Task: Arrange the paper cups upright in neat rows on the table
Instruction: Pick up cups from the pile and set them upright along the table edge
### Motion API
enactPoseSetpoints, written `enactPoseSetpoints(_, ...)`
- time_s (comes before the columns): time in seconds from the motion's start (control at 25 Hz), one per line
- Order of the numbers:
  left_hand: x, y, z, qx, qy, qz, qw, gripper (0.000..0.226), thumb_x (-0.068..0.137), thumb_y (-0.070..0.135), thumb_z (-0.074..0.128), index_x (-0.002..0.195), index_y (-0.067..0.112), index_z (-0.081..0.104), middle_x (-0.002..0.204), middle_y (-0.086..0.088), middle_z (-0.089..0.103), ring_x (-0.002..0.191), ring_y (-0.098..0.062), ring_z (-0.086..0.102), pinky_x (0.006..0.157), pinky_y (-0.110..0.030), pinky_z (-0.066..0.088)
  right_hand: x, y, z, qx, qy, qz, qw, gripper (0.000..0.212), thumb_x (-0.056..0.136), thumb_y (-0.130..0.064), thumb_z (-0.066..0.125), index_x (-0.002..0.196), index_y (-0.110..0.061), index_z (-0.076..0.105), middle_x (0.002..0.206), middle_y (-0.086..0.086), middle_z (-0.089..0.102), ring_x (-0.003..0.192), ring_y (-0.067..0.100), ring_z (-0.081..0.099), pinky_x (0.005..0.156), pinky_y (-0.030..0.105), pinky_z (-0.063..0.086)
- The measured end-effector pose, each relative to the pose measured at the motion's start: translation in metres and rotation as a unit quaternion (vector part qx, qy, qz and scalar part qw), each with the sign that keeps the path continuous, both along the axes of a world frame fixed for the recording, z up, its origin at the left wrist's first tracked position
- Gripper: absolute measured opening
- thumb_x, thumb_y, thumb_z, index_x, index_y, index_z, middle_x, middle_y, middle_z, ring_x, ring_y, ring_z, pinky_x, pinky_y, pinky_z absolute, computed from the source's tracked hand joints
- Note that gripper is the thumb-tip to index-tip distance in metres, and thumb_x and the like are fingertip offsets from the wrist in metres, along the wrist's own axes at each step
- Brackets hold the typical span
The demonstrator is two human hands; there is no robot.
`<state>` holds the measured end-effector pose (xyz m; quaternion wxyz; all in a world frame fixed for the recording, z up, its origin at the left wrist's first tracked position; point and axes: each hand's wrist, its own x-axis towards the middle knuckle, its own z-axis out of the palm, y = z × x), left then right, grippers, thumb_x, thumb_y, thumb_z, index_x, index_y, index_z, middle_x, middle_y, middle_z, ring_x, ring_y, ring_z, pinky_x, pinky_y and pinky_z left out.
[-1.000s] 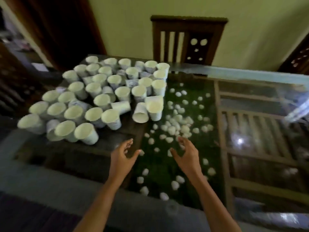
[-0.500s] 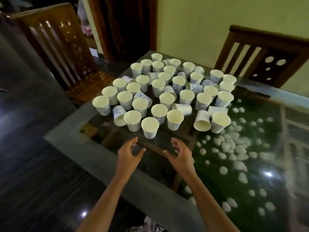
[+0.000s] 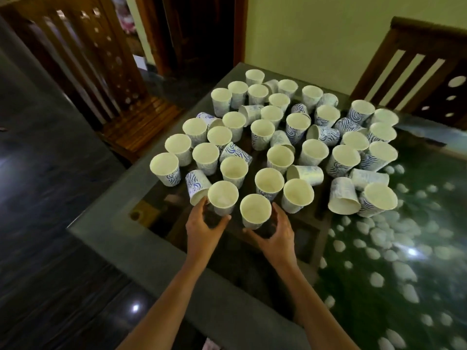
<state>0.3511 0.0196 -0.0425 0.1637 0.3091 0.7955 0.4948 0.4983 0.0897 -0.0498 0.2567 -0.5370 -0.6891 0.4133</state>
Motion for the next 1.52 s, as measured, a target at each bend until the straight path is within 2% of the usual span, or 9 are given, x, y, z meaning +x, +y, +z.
enactPoseSetpoints(0.2,-0.007,0.015,-0.003,0.019,-0.004,-0.010,1.000,0.069,0.065,0.021,0.082,0.126,0.014,0.050,0.127,-0.001,0.055,0.117,-0.006,0.046,0.098,-0.023,0.038,-0.015,0.004,-0.007,-0.013,0.018,-0.027,0.999,0.096,0.059,-0.041,0.085,0.138,-0.022,0.034,0.141,-0.001,0.043,0.128,0.013,0.041,0.107,0.035,0.036)
enactPoseSetpoints(0.36,-0.014,0.021,-0.006,0.033,-0.003,-0.009,0.999,0.064,0.063,0.020,0.083,0.120,0.013,0.053,0.123,-0.005,0.059,0.113,-0.010,0.051,0.097,-0.027,0.043,-0.022,0.003,-0.007,0.005,0.029,-0.043,0.999,0.086,0.059,-0.032,0.086,0.132,-0.015,0.042,0.133,0.002,0.051,0.117,0.009,0.046,0.102,0.033,0.041)
enactPoseSetpoints(0.48,-0.016,0.020,-0.007,0.039,0.002,-0.021,0.999,0.063,0.064,0.019,0.083,0.119,0.013,0.054,0.122,-0.004,0.059,0.113,-0.011,0.052,0.096,-0.029,0.045,-0.022,0.000,-0.006,0.014,0.028,-0.048,0.998,0.083,0.060,-0.030,0.086,0.129,-0.014,0.044,0.130,0.001,0.053,0.113,0.006,0.045,0.096,0.025,0.040)
enactPoseSetpoints(0.68,-0.016,0.004,-0.006,0.029,-0.003,-0.047,0.998,0.066,0.065,0.020,0.082,0.123,0.014,0.052,0.126,-0.003,0.057,0.117,-0.007,0.048,0.094,-0.013,0.037,-0.022,-0.011,-0.005,0.017,0.036,-0.058,0.998,0.082,0.060,-0.031,0.086,0.129,-0.018,0.044,0.129,-0.002,0.053,0.114,0.006,0.047,0.096,0.025,0.041)
enactPoseSetpoints(0.84,-0.019,-0.012,-0.009,0.018,-0.003,-0.056,0.998,0.066,0.063,0.019,0.083,0.122,0.015,0.053,0.123,0.000,0.057,0.114,-0.005,0.048,0.089,-0.002,0.033,-0.026,-0.022,-0.002,0.006,0.038,-0.065,0.997,0.078,0.061,-0.031,0.086,0.126,-0.024,0.044,0.122,-0.015,0.049,0.111,0.002,0.046,0.093,0.020,0.038)
enactPoseSetpoints(1.12,-0.043,-0.032,-0.010,-0.010,0.039,-0.146,0.988,0.068,0.063,0.009,0.083,0.124,0.004,0.053,0.124,-0.011,0.059,0.114,-0.010,0.049,0.095,-0.023,0.040,-0.033,-0.048,-0.001,-0.009,0.026,-0.100,0.995,0.080,0.062,-0.028,0.085,0.129,-0.023,0.042,0.130,-0.003,0.050,0.115,0.006,0.043,0.098,0.030,0.040)
enactPoseSetpoints(1.28,-0.067,-0.038,-0.006,-0.005,0.081,-0.151,0.985,0.058,0.071,-0.004,0.074,0.124,0.003,0.053,0.122,-0.014,0.059,0.114,-0.021,0.056,0.093,-0.026,0.044,-0.038,-0.053,0.000,-0.012,0.025,-0.113,0.993,0.080,0.063,-0.026,0.085,0.130,-0.023,0.041,0.131,-0.002,0.049,0.116,0.009,0.043,0.098,0.031,0.039)
enactPoseSetpoints(1.4,-0.089,-0.030,0.000,-0.007,0.136,-0.122,0.983,0.047,0.076,0.003,0.072,0.121,0.003,0.057,0.118,-0.016,0.060,0.110,-0.026,0.059,0.092,-0.033,0.049,-0.042,-0.051,0.002,-0.009,0.023,-0.114,0.993,0.080,0.063,-0.025,0.085,0.130,-0.022,0.040,0.132,-0.001,0.049,0.117,0.010,0.043,0.097,0.031,0.037)
enactPoseSetpoints(1.52,-0.101,-0.011,0.004,-0.041,0.154,-0.121,0.980,0.046,0.077,0.011,0.073,0.120,0.003,0.057,0.120,-0.016,0.059,0.112,-0.025,0.056,0.092,-0.027,0.044,-0.046,-0.047,0.003,-0.007,0.020,-0.119,0.993,0.080,0.063,-0.026,0.085,0.130,-0.023,0.040,0.132,-0.001,0.049,0.118,0.012,0.044,0.097,0.031,0.037)
